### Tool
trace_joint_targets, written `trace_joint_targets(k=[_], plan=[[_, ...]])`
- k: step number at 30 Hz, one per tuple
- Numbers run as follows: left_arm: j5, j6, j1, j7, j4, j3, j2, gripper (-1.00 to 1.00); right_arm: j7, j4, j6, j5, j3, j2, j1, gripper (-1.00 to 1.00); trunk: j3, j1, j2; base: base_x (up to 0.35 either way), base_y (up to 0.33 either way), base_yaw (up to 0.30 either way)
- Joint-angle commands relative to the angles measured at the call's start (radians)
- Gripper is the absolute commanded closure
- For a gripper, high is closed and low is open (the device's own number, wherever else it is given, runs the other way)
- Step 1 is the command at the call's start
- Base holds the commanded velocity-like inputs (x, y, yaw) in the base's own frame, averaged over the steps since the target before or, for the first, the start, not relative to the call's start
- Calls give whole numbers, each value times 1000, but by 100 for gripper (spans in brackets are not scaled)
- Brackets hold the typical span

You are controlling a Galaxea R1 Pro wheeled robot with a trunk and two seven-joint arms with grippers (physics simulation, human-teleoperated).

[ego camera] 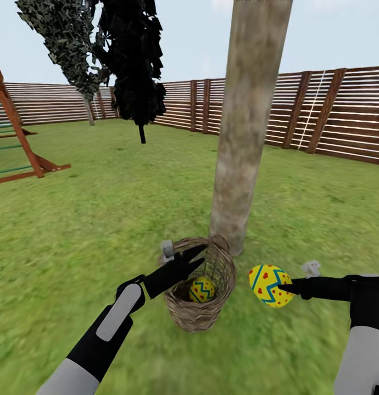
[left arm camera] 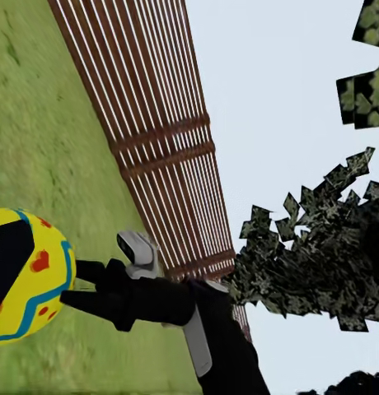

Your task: Take the three Easter eggs out of the wicker basket on the lawn in the garden, then place them on the lawn next to a single tree (choose any tree) so that all three eggs are next to the same tree and none are left in the basket.

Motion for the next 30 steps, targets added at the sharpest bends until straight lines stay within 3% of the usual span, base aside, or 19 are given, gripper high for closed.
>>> trace_joint_targets(k=[1, 30], plan=[[6, 6, -1, 0, 0, 0, -2, -100, 7, 4, 10, 6, -2, 0, -1, 100, 0, 0, 0, 0, 0, -275], [5, 6, 0, 0, 1, -1, -5, -100, -4, 31, 9, 6, -2, 2, -1, 100, 20, 0, 0, 0, 0, -275]])
